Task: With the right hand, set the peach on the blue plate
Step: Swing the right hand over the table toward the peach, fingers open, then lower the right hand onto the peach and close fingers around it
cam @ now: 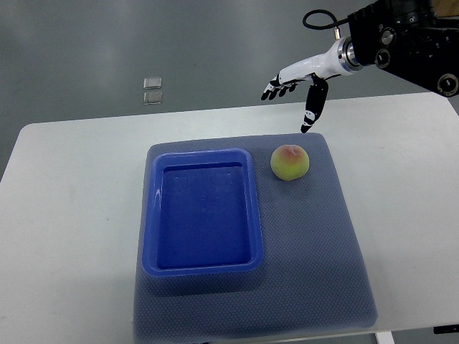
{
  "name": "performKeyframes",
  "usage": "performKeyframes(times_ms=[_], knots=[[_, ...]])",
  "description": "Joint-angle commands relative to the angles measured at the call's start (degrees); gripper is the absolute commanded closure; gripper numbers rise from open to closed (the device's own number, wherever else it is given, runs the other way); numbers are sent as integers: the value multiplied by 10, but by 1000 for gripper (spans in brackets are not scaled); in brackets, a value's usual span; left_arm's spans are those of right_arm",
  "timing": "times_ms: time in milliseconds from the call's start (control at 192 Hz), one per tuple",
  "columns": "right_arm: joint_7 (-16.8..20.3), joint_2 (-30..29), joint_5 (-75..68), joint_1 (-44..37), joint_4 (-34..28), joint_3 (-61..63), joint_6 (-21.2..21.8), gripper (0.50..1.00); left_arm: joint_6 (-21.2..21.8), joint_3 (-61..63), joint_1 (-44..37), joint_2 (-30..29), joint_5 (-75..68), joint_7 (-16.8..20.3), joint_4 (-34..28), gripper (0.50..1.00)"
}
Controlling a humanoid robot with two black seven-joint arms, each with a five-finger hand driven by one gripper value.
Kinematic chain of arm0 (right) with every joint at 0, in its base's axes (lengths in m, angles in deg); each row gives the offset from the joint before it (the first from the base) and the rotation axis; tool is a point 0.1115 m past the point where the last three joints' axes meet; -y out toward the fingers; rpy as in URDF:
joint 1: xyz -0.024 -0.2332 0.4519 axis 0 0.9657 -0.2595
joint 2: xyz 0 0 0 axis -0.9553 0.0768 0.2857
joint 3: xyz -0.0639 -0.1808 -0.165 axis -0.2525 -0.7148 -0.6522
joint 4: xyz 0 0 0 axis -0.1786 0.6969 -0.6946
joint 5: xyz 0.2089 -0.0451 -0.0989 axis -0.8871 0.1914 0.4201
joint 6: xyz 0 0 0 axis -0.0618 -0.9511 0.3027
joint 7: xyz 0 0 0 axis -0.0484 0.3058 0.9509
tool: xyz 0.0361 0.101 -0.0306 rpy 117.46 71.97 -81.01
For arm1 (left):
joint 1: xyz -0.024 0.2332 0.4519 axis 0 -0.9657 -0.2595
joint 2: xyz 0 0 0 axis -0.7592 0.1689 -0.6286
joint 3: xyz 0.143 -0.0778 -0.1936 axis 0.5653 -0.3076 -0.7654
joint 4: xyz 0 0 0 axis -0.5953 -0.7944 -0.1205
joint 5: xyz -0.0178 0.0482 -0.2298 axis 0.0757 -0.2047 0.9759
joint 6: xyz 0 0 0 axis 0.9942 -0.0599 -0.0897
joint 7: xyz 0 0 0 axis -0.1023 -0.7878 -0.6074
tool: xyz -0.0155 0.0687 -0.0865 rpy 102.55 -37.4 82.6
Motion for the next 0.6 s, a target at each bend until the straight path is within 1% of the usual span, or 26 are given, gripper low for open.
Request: performKeyframes(times_ms=[0, 84, 89, 104, 303, 308, 329, 402, 491, 543, 548, 595], knots=[[5, -10, 1, 24, 3, -2, -30, 562, 0, 0, 0, 0, 1, 0, -1, 500], [8, -10, 2, 30, 4, -2, -32, 562, -1, 0, 0, 0, 1, 0, -1, 500], [10, -10, 0, 43, 4, -2, -36, 562, -1, 0, 0, 0, 1, 0, -1, 500], [11, -10, 0, 46, 4, -2, -37, 562, -1, 0, 0, 0, 1, 0, -1, 500], [11, -9, 2, 74, 4, -2, -42, 562, -1, 1, 0, 0, 1, 0, -1, 500], [11, -9, 2, 82, 3, -2, -49, 562, 0, 1, 0, 0, 1, -1, -1, 500], [11, -9, 3, 86, 3, -2, -52, 562, 0, 1, 0, 0, 1, 0, -1, 500], [11, -9, 4, 88, 4, -2, -53, 562, 0, 1, 0, 0, 1, -1, -1, 500], [10, -15, 9, 105, 6, -3, -70, 562, 0, 1, 0, 0, 1, -1, -1, 500], [10, -15, 9, 105, 6, -3, -70, 562, 0, 1, 0, 0, 1, -1, -1, 500], [10, -23, 11, 112, 8, -4, -83, 562, -1, 1, 0, 0, 1, -1, -1, 500], [10, -28, 11, 116, 10, -11, -89, 562, 0, 1, 0, 0, 1, 0, -2, 500]])
